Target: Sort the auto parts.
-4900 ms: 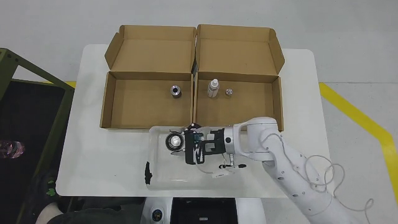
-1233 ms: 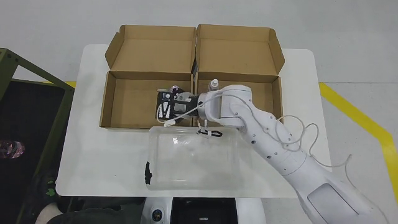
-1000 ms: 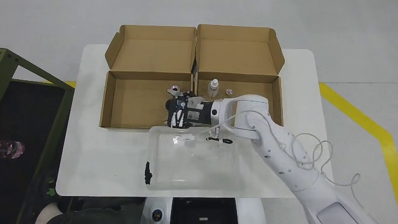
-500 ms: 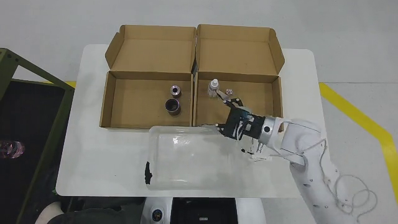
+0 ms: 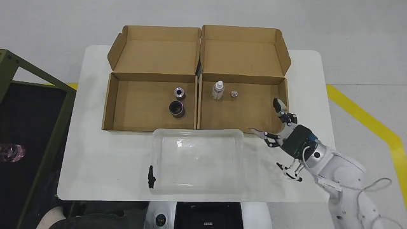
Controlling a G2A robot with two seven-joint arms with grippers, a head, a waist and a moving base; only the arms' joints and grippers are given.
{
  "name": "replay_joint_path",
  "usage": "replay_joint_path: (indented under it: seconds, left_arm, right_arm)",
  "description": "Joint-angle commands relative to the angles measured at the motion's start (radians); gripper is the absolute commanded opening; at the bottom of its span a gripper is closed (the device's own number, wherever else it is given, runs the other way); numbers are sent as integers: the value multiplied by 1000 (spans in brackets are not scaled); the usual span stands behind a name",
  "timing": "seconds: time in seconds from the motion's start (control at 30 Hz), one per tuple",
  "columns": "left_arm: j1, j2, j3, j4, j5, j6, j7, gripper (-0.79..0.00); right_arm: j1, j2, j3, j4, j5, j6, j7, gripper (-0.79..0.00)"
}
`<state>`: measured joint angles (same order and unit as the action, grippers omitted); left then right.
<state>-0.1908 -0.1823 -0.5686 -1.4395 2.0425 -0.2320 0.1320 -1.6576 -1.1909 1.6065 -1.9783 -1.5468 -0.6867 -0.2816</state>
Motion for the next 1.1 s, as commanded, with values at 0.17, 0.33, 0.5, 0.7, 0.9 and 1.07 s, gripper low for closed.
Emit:
replay_joint_path:
  seconds: [0.17,0.33,0.5,0.7,0.9,1.07]
  left_arm:
    - [0,0,0,0,0,0,0,0]
    - [0,0,0,0,0,0,0,0]
    - [0,0,0,0,0,0,0,0]
    - [0,0,0,0,0,0,0,0]
    - [0,0,0,0,0,0,0,-1]
    - [0,0,0,0,0,0,0,-1]
  right_arm:
    - [-85,7,87,34,17,57,-127,-71]
    - [-132,13,157,37,38,69,-159,-15]
    - [-148,16,191,51,75,70,-160,0]
    - [-144,18,198,69,111,74,-142,0]
    - [-144,18,198,69,111,74,-142,0]
    - [-144,18,198,69,111,74,-142,0]
